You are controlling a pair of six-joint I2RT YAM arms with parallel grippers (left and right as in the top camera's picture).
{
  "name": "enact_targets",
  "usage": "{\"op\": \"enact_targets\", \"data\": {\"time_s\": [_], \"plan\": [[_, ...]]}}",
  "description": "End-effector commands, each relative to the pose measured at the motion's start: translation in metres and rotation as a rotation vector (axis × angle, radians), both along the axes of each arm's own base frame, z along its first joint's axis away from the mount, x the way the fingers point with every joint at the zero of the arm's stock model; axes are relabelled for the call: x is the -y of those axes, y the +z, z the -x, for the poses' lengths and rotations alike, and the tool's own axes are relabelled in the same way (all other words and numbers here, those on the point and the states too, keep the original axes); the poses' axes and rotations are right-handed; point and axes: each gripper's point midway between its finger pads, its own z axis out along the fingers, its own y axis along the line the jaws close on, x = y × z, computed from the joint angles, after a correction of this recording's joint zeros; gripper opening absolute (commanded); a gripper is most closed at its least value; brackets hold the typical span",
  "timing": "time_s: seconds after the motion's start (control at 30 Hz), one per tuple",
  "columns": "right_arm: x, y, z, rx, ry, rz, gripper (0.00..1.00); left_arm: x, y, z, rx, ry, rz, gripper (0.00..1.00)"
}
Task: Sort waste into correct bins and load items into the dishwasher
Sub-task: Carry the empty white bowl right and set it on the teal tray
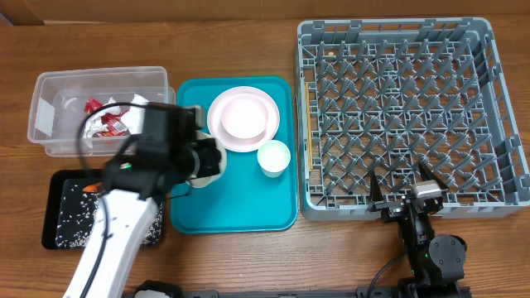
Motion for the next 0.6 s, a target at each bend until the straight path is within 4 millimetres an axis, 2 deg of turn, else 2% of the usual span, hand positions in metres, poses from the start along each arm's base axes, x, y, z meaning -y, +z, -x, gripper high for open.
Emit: {"op": "enact_targets", "data": {"time_s": [0.0, 0.17, 0.2, 0.3, 0.33, 0.37, 0.43, 0.57], "plan": [[0.002, -0.001, 0.000, 0.007, -0.011, 0.003, 1.00, 0.003, -0.019, -0.010, -0.026, 0.043, -0.128, 0.04], [0.002, -0.001, 0.000, 0.007, -0.011, 0.003, 1.00, 0.022, -0.056, -0.009, -0.122, -0.018, -0.170, 0.06], [0.002, -0.001, 0.000, 0.007, -0.011, 0.003, 1.00, 0.027, -0.069, -0.010, -0.149, -0.032, -0.182, 0.09], [0.002, -0.001, 0.000, 0.007, -0.011, 0.003, 1.00, 0.028, -0.085, -0.011, -0.190, -0.035, -0.198, 0.10], [0.002, -0.001, 0.000, 0.007, -0.011, 0.003, 1.00, 0.028, -0.090, -0.011, -0.202, -0.036, -0.205, 0.13], [0.002, -0.001, 0.000, 0.007, -0.011, 0.003, 1.00, 0.028, -0.094, -0.013, -0.207, -0.036, -0.206, 0.51], [0.002, -0.001, 0.000, 0.007, -0.011, 0.003, 1.00, 0.029, -0.095, -0.013, -0.208, -0.036, -0.206, 0.60], [0.002, -0.001, 0.000, 0.007, -0.011, 0.003, 1.00, 0.028, -0.092, -0.016, -0.198, -0.035, -0.210, 0.67]]}}
